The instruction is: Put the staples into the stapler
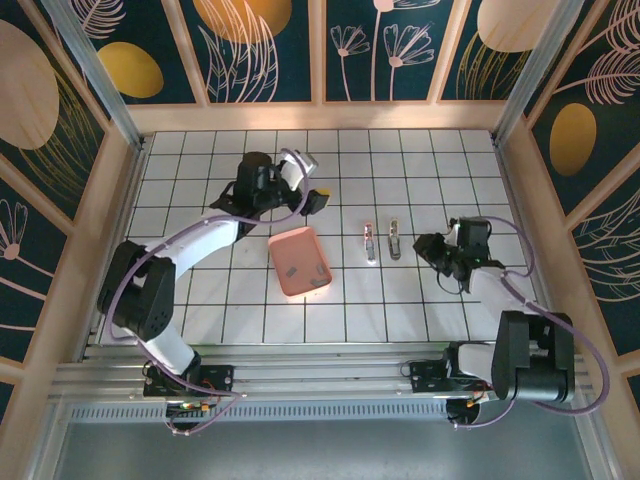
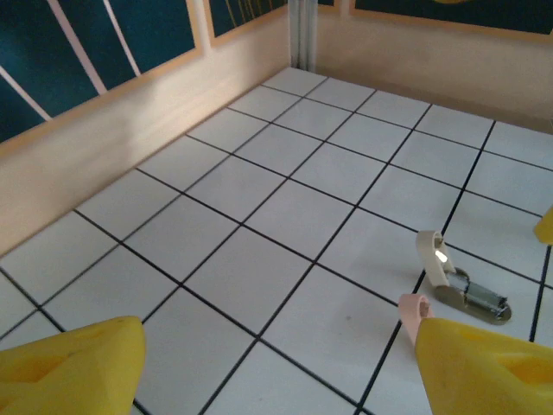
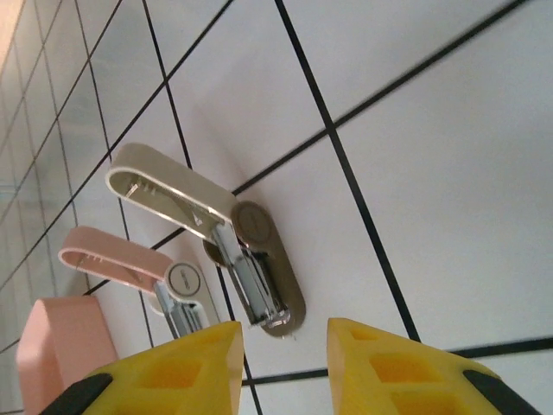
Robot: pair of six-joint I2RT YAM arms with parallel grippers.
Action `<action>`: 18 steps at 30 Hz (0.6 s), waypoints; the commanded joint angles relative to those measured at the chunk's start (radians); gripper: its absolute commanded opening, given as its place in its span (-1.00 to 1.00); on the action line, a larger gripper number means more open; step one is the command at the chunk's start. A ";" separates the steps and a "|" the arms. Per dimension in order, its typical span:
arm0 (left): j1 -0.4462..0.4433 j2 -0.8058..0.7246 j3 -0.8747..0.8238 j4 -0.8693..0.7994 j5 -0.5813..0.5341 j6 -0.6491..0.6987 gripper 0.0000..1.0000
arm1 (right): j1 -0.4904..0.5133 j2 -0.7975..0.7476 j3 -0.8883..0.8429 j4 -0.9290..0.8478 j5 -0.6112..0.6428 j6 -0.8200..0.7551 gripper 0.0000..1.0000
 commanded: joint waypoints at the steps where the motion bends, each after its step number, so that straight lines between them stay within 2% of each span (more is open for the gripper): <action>1: -0.047 0.092 0.128 -0.103 -0.026 -0.068 0.62 | -0.026 -0.038 -0.080 0.102 -0.123 0.119 -0.36; 8: -0.143 0.330 0.495 -0.292 -0.001 -0.168 0.60 | -0.027 -0.035 -0.165 0.269 -0.211 0.249 -0.36; 18: -0.257 0.685 0.970 -0.521 -0.037 -0.301 0.57 | -0.019 0.054 -0.169 0.353 -0.245 0.325 -0.37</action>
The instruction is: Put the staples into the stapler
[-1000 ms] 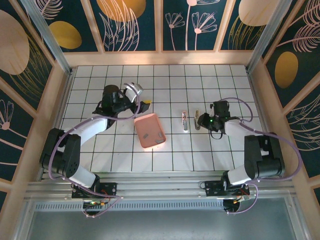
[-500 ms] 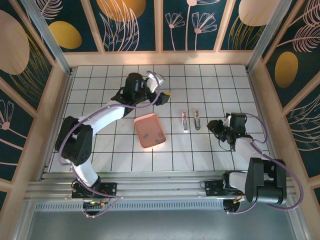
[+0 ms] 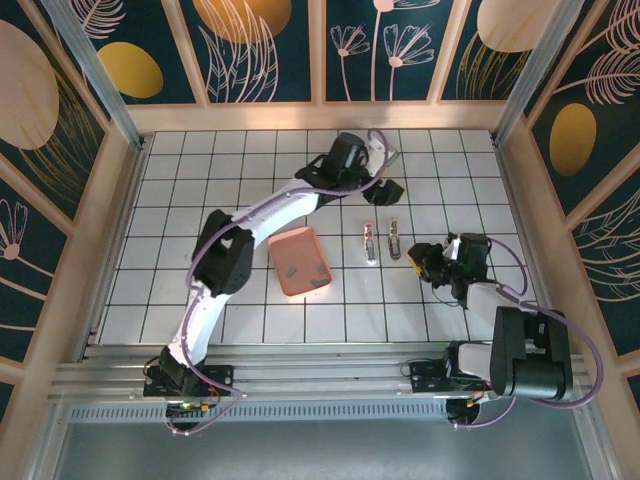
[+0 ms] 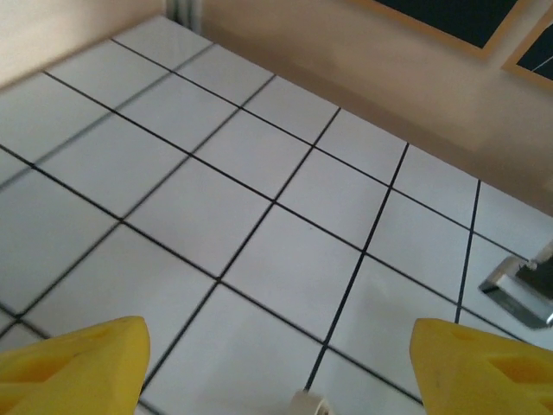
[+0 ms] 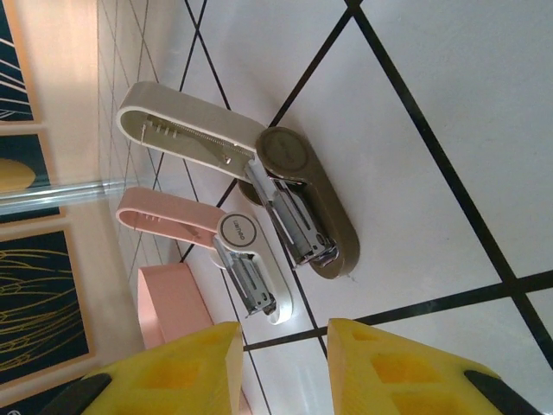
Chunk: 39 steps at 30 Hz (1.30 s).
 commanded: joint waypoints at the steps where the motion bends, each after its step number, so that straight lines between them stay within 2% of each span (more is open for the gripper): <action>1: -0.029 0.087 0.119 -0.119 -0.019 -0.093 0.57 | 0.008 0.023 -0.015 0.070 -0.030 0.052 -0.38; 10: -0.048 0.170 0.142 -0.060 -0.053 -0.200 0.53 | 0.056 0.114 -0.009 0.085 -0.021 0.031 -0.39; 20: -0.049 0.218 0.150 -0.091 -0.007 -0.226 0.49 | 0.093 0.212 0.007 0.144 -0.014 0.041 -0.42; 33: -0.048 0.219 0.152 -0.123 0.078 -0.220 0.40 | 0.093 0.239 0.040 0.129 0.029 0.014 -0.47; 39: -0.051 0.214 0.141 -0.134 0.061 -0.200 0.43 | 0.094 0.259 0.047 0.135 0.031 0.008 -0.48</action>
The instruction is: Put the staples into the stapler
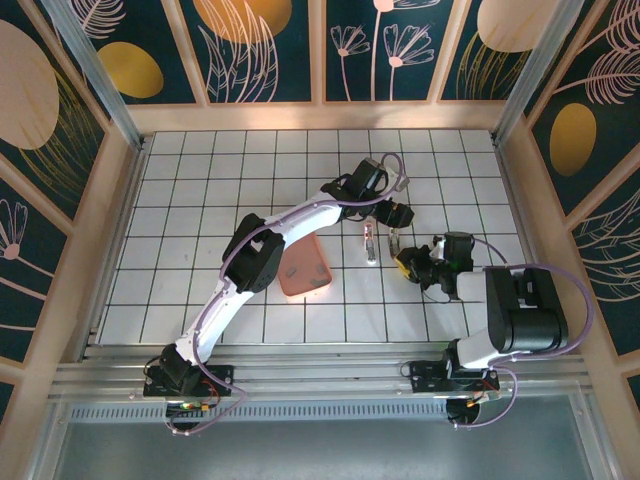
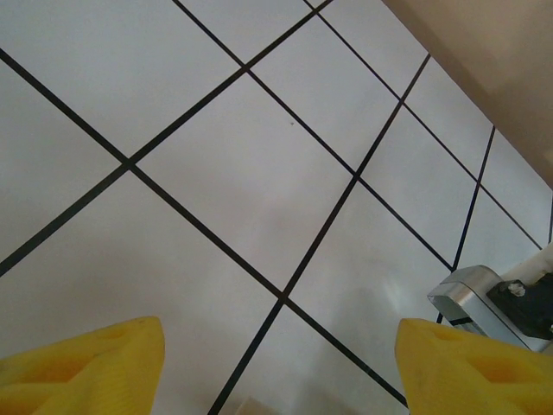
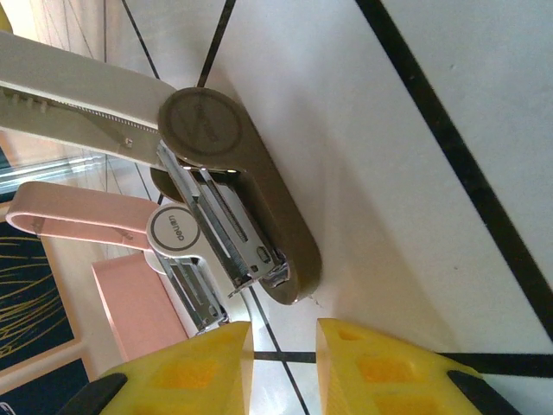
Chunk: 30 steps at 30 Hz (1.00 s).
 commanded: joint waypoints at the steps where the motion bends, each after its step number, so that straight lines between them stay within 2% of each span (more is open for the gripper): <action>1: -0.002 0.001 0.016 -0.024 0.014 0.017 0.43 | 0.007 0.018 0.019 0.007 0.028 -0.028 -0.49; 30: -0.014 -0.052 -0.031 -0.043 0.139 0.095 0.29 | 0.006 0.036 0.013 0.003 0.070 -0.045 -0.58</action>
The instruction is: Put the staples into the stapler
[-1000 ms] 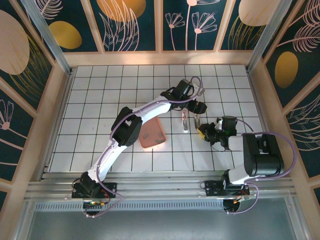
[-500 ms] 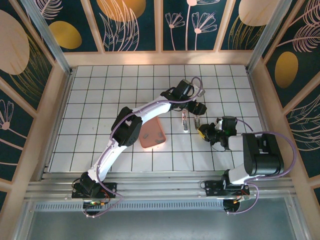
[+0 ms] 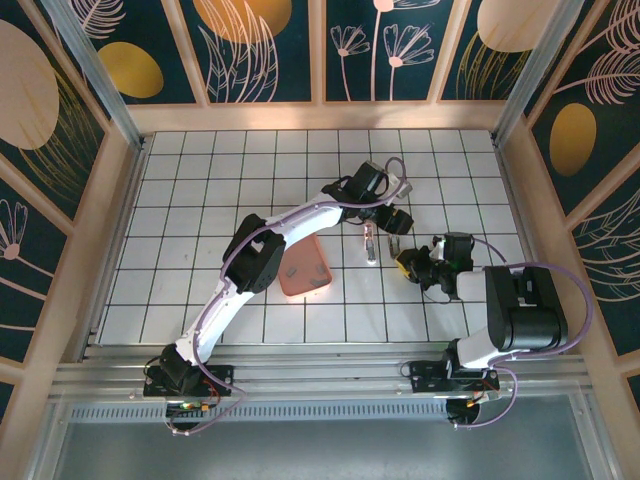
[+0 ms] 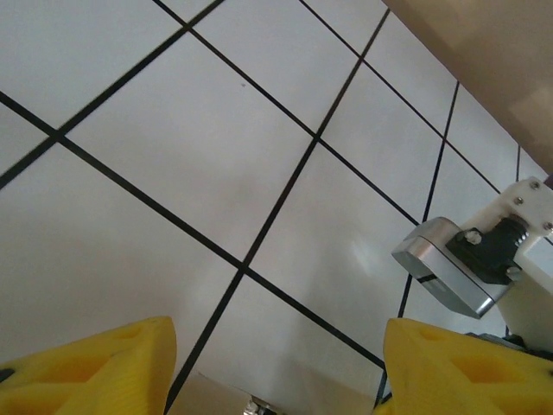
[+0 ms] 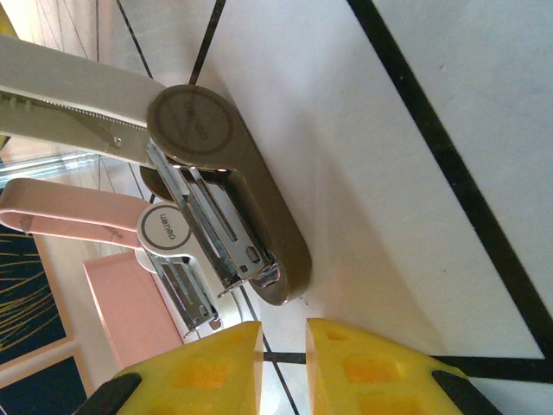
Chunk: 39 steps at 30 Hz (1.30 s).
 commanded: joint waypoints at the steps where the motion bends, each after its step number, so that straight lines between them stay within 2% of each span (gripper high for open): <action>1: -0.009 -0.062 -0.027 -0.010 0.049 0.030 0.29 | 0.006 0.025 0.014 0.002 0.068 -0.024 -0.58; 8: -0.019 -0.121 -0.095 0.042 0.106 0.039 0.29 | 0.007 0.024 0.012 0.001 0.077 -0.027 -0.58; 17: -0.036 -0.154 -0.140 0.016 0.158 0.092 0.33 | 0.006 0.019 0.016 -0.002 0.082 -0.032 -0.58; 23: -0.038 -0.163 -0.173 -0.019 0.152 0.118 0.33 | 0.006 0.018 0.020 -0.004 0.087 -0.040 -0.58; 31: -0.039 -0.168 -0.193 -0.061 0.099 0.134 0.35 | 0.004 -0.018 0.027 -0.025 0.083 -0.048 -0.51; 39: -0.038 -0.210 -0.197 -0.021 -0.001 0.070 0.46 | -0.002 -0.226 0.029 -0.191 0.096 -0.079 -0.33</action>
